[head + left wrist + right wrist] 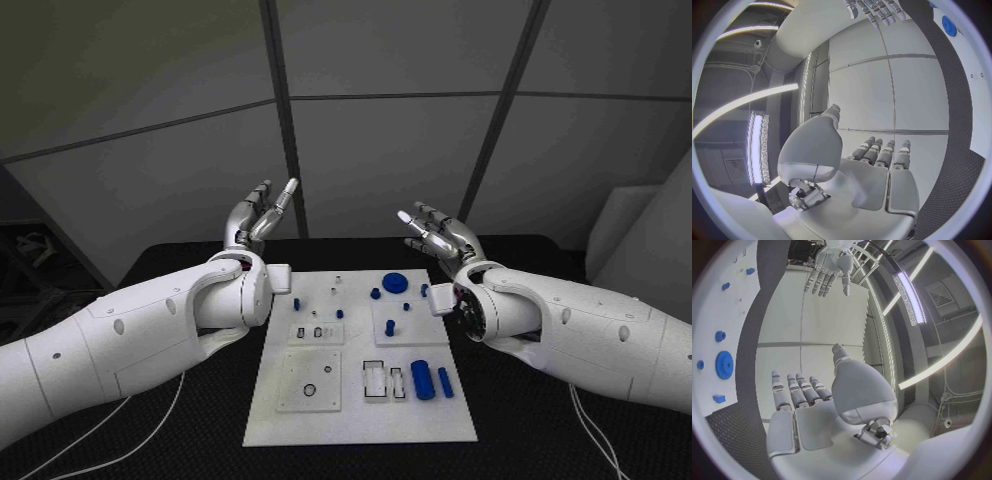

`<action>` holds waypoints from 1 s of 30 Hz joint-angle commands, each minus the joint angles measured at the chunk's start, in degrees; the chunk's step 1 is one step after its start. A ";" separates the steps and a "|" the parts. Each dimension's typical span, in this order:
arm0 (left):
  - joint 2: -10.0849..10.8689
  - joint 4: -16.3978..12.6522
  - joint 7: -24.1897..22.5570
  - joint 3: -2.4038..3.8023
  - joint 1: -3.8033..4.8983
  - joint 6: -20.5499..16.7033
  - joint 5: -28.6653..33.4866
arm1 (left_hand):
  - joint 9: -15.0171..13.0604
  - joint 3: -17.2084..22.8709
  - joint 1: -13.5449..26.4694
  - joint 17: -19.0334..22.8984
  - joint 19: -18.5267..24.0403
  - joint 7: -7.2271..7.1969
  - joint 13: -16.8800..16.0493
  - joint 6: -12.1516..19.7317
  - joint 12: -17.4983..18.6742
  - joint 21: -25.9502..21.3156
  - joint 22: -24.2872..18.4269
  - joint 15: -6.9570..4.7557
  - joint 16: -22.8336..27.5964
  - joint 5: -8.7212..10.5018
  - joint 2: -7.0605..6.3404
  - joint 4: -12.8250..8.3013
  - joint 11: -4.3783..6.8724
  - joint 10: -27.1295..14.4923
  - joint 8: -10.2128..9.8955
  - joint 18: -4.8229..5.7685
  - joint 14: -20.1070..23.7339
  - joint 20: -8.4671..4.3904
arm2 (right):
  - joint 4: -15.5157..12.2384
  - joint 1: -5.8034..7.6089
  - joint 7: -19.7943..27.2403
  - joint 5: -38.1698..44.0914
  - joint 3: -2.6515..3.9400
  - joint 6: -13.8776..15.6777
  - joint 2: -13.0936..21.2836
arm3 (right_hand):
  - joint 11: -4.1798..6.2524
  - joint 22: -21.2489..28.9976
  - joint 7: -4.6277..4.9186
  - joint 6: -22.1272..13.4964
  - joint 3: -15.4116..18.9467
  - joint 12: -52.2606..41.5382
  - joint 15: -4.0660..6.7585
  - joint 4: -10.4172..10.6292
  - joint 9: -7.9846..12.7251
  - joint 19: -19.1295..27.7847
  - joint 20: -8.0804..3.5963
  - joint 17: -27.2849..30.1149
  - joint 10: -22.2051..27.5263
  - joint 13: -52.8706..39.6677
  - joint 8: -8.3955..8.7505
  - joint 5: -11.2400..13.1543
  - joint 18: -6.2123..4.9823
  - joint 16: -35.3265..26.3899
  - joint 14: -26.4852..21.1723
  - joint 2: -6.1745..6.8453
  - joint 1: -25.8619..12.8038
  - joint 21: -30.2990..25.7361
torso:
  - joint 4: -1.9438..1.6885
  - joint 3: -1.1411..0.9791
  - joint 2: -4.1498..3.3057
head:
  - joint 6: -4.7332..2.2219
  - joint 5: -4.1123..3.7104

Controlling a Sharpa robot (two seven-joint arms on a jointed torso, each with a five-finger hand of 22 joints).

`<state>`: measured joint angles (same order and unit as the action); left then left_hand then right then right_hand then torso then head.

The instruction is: Assemble the parts on the task board

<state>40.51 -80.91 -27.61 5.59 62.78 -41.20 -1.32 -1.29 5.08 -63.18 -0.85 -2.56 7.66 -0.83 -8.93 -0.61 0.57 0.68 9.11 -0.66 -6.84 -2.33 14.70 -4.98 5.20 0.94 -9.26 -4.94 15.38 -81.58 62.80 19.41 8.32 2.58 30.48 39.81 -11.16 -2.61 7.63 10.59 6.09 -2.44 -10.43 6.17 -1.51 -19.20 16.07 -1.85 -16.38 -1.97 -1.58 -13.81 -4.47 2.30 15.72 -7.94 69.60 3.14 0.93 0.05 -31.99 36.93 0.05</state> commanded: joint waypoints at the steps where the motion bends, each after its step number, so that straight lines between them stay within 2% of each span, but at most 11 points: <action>1: -0.08 0.01 0.04 0.06 0.08 1.62 -1.48 | -0.18 -0.09 -2.98 -0.17 -0.33 0.85 -0.22 -1.27 -0.43 0.36 0.16 1.27 -0.35 -0.37 -0.01 0.51 -1.36 0.70 0.53 -0.44 -0.44 1.14 | 1.01 0.39 -5.87 6.44 0.26 -9.30 -0.54 | -2.56 -1.62 7.85 14.37 1.21 -4.30 -1.99 -2.63 -1.48 -14.16 0.61 -1.30 -21.27 -1.51 -2.88 0.32 -3.73 3.36 19.58 -0.09 5.98 3.88 | 0.03 0.01 -0.02 | 0.00 0.00; 2: -0.08 0.01 0.04 0.06 0.08 1.62 -1.48 | -0.21 -0.27 -3.16 -0.22 -0.51 1.00 -0.26 -1.52 -0.48 0.44 0.21 1.42 -0.41 -0.35 0.05 0.39 -1.53 0.99 0.56 -0.56 -0.75 1.18 | 1.30 0.49 -6.36 6.91 0.35 -10.00 -0.70 | -2.41 -1.98 7.62 18.19 1.03 -5.55 -1.68 -3.58 -1.86 -17.56 0.54 -1.66 -26.62 -1.87 -3.82 0.52 -4.20 4.37 24.82 0.01 7.10 4.93 | 0.03 0.01 -0.02 | 0.00 0.00; 4: -0.08 0.01 0.04 0.06 0.08 1.62 -1.48 | -0.41 -0.89 -3.87 -0.52 -1.44 1.90 -0.51 -3.08 -0.83 0.85 0.47 1.87 -0.84 -0.28 0.19 -0.14 -2.57 2.95 0.83 -0.67 -2.80 1.35 | 1.72 0.64 -7.07 7.60 0.48 -11.05 -0.95 | -1.57 -2.27 6.86 24.82 0.62 -6.51 -0.86 -5.21 -2.40 -21.55 0.57 -1.93 -30.99 -1.89 -5.34 0.98 -5.12 5.52 31.68 0.22 9.05 6.27 | 0.03 0.01 -0.02 | 0.00 0.00; 7: -0.08 0.01 0.04 0.06 0.08 1.62 -1.48 | -0.81 -1.97 -5.26 -1.32 -4.96 3.21 -0.97 -7.01 -1.56 2.40 1.35 2.75 -2.46 -0.24 0.43 -1.16 -4.17 7.60 1.48 -0.03 -9.05 1.45 | 1.94 0.71 -7.43 7.95 0.55 -11.58 -1.08 | -0.19 -2.32 5.67 33.00 -0.58 -7.12 0.49 -7.40 -2.85 -24.88 0.31 -2.00 -35.34 -1.80 -6.89 1.95 -6.05 6.17 36.39 0.31 11.81 7.49 | 0.03 0.01 -0.02 | 0.00 0.00; 8: 2.33 -1.11 1.71 0.03 0.09 4.51 -1.43 | -0.89 -2.35 -5.72 -1.53 -6.73 3.45 -1.07 -8.19 -1.71 3.19 1.77 3.07 -3.05 -0.24 0.54 -1.47 -4.46 9.13 1.62 0.40 -11.29 1.43 | 1.82 1.63 -8.06 27.49 0.55 -5.70 0.95 | 0.24 -2.32 5.28 35.32 -1.01 -7.14 0.90 -7.96 -2.89 -26.01 0.08 -2.02 -36.65 -1.74 -7.20 2.15 -6.17 6.30 37.81 0.33 12.46 7.87 | 0.17 -0.09 -0.41 | 1.17 0.39; 11: 3.02 -1.67 1.70 0.02 0.08 5.08 -1.43 | -1.51 -3.28 -7.37 -2.75 -19.33 4.47 -1.71 -15.12 -2.98 9.00 4.62 4.42 -6.44 -0.25 1.02 -2.63 -5.68 17.53 2.82 1.69 -23.66 1.46 | 2.15 2.20 -8.27 33.55 0.55 -5.30 1.05 | 1.49 -2.41 4.26 38.84 -2.14 -6.83 2.29 -9.05 -2.63 -29.87 -1.18 -2.24 -40.44 -1.61 -7.23 2.58 -6.24 6.74 42.26 0.52 13.65 9.22 | 0.11 -0.19 -0.80 | 1.13 0.30; 13: 3.60 -2.20 1.71 0.01 0.07 5.61 -1.43 | -2.22 -3.62 -8.73 -4.03 -29.87 5.14 -2.48 -22.14 -4.84 13.93 6.78 3.12 -9.76 -0.22 1.29 -3.71 -6.85 26.38 4.32 0.73 -34.97 1.26 | 2.47 2.66 -8.57 38.13 0.55 -5.47 1.10 | 2.16 -2.37 3.73 40.49 -2.85 -6.39 3.13 -9.58 -2.49 -31.80 -1.97 -2.40 -42.48 -1.60 -7.09 2.76 -6.21 6.89 44.67 0.78 14.20 9.78 | 0.05 -0.24 -1.10 | 1.03 0.23; 15: 4.21 -2.80 1.80 0.00 0.07 6.13 -1.43 | -2.84 -4.02 -9.71 -4.62 -34.31 5.37 -3.10 -29.22 -6.76 15.94 7.40 1.85 -11.17 -0.21 1.54 -4.63 -7.47 35.50 5.80 -0.58 -40.07 1.16 | 2.85 3.09 -9.01 42.19 0.56 -5.94 1.10 | 2.87 -2.36 3.17 42.16 -3.82 -5.84 4.03 -10.01 -2.41 -33.82 -2.86 -2.62 -44.59 -1.59 -6.93 2.88 -6.14 7.02 47.09 0.99 14.66 10.38 | 0.00 -0.25 -1.45 | 1.03 0.14; 17: 4.84 -3.48 1.92 0.00 0.05 6.55 -1.43 | -3.09 -4.49 -10.63 -5.41 -39.19 5.01 -3.19 -34.85 -7.76 17.99 8.01 0.96 -12.18 -0.21 1.88 -5.57 -7.37 41.30 6.75 -1.26 -44.82 0.90 | 3.30 3.53 -9.65 46.45 0.56 -6.68 1.10 | 3.55 -2.57 2.81 43.84 -4.82 -5.34 5.00 -10.27 -2.43 -36.48 -4.06 -2.98 -46.64 -1.60 -6.86 2.87 -6.18 7.43 49.94 1.23 14.90 11.41 | -0.07 -0.28 -1.94 | 0.86 0.05; 20: 5.49 -4.35 2.09 -0.01 0.04 6.90 -1.46 | -2.86 -5.16 -11.39 -6.33 -43.05 4.94 -2.97 -38.00 -7.64 19.24 8.21 0.06 -12.24 -0.19 2.35 -6.48 -6.69 44.08 6.74 -1.31 -48.62 0.04 | 3.68 3.93 -10.50 50.93 0.57 -7.55 1.24 | 4.17 -3.28 2.46 45.37 -5.90 -4.54 6.37 -10.49 -2.41 -41.12 -5.84 -3.46 -48.48 -1.61 -6.60 2.99 -6.16 8.06 53.56 1.75 14.91 13.57 | -0.39 -0.29 -2.63 | 0.63 -0.16; 30: 9.36 -10.11 3.12 -0.03 -0.11 8.31 -2.84 | -2.62 -6.58 -13.37 -10.46 -51.73 4.26 -3.30 -43.29 -7.57 22.60 9.08 -2.86 -12.33 -0.18 3.56 -8.70 -4.20 52.52 6.42 -1.30 -58.04 -2.95 | 3.67 5.33 -18.25 71.10 0.60 -12.27 1.55 | 6.33 -6.53 1.07 48.90 -8.37 -2.20 10.05 -10.80 -2.35 -51.80 -10.24 -7.12 -53.80 -1.73 -5.15 2.17 -6.07 12.16 66.42 5.26 13.60 21.01 | -1.51 0.17 -5.69 | -0.43 -1.02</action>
<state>49.59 -90.20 -25.06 5.53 62.61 -34.85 -2.79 -4.00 -1.51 -75.87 -11.09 -53.80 11.89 -4.09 -51.86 -8.21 22.98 9.72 6.32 -12.84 -6.84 1.22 6.36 -9.31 57.32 7.60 -11.07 -62.61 12.45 -77.58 67.85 5.99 67.51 3.14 21.48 41.36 -6.20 -6.99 9.52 56.83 -0.59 -6.30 -2.83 -4.34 -3.90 -63.60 8.67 -6.48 -66.66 -3.58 -7.77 -11.31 -9.37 11.53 73.23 -5.12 83.81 19.14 -0.12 -0.01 -36.40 36.75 -0.75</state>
